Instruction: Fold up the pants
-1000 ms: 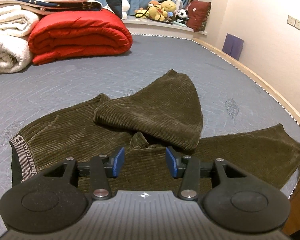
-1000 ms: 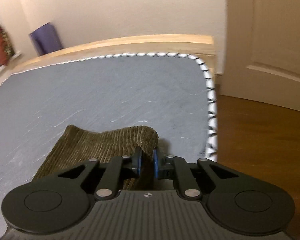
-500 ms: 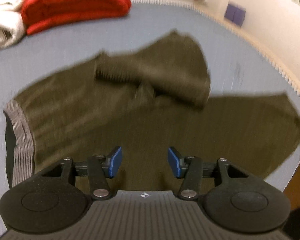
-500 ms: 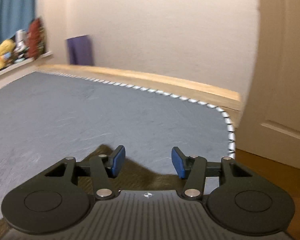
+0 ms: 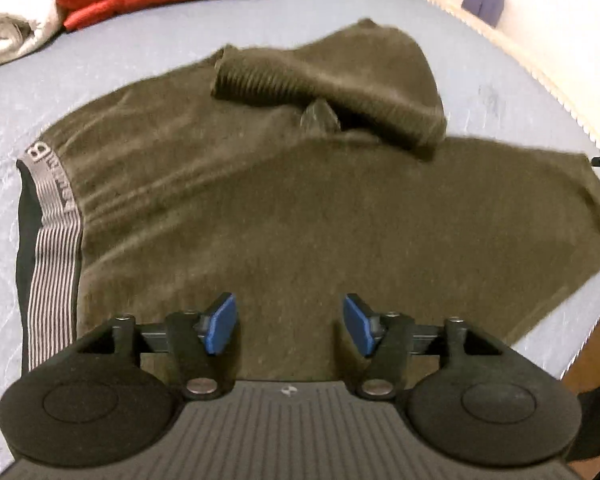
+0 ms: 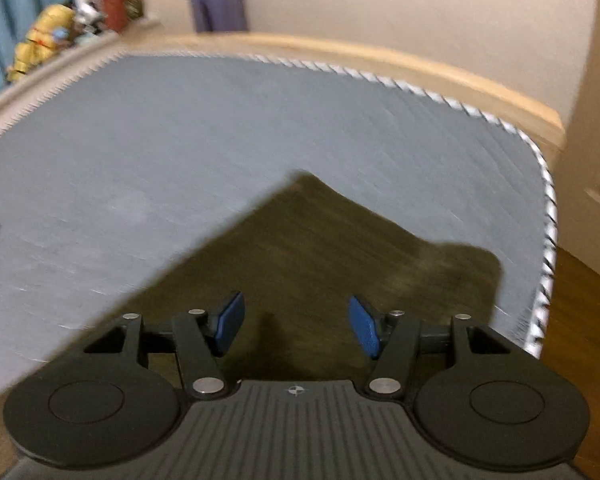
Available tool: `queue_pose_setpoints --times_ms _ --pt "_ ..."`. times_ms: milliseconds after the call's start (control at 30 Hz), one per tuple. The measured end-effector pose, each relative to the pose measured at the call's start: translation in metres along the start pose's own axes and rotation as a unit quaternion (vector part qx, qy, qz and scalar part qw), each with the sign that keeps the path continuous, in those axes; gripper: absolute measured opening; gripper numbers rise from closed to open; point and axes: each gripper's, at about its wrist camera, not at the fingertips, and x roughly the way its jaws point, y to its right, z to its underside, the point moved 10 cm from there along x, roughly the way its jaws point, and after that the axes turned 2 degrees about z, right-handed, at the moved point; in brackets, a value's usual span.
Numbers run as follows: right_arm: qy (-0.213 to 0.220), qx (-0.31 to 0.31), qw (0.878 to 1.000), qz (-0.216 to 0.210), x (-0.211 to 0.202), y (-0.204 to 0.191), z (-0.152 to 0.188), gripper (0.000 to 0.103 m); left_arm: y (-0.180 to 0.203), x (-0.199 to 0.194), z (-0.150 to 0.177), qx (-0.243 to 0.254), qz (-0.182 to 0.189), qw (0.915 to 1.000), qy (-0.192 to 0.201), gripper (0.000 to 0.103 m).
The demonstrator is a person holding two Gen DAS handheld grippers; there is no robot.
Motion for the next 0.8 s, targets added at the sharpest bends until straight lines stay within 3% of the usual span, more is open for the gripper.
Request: queue_pose_setpoints --times_ms 33,233,333,400,467,533,633,800 --pt "0.000 0.000 1.000 0.000 0.000 0.000 0.000 0.061 -0.001 0.004 -0.002 -0.001 -0.006 1.0000 -0.002 0.066" --pt "-0.015 -0.009 0.994 -0.110 -0.022 -0.086 0.006 0.061 -0.007 0.031 -0.006 -0.022 -0.029 0.9984 -0.042 0.066" --pt "-0.028 -0.006 0.987 -0.159 -0.030 -0.128 0.008 0.061 -0.002 0.017 -0.031 -0.044 -0.023 0.9987 -0.004 0.064" --pt "-0.036 -0.001 0.982 -0.187 -0.039 -0.152 0.007 0.060 0.005 -0.003 -0.054 -0.058 -0.013 0.9975 0.037 0.049" --pt "-0.042 0.004 0.977 -0.209 -0.042 -0.179 0.011 0.058 0.014 -0.024 -0.079 -0.071 0.005 0.9941 0.081 0.017" --pt "-0.057 0.015 0.972 -0.226 -0.042 -0.203 0.016 0.058 0.020 -0.038 -0.098 -0.073 0.004 0.9906 0.116 0.009" --pt "-0.083 0.025 0.966 -0.245 -0.034 -0.236 0.030 0.058 0.027 -0.042 -0.115 -0.064 -0.026 0.9876 0.141 0.009" --pt "-0.108 0.015 0.962 -0.251 -0.016 -0.278 0.049 0.058 0.034 -0.025 -0.122 -0.057 -0.048 0.9876 0.138 0.009"
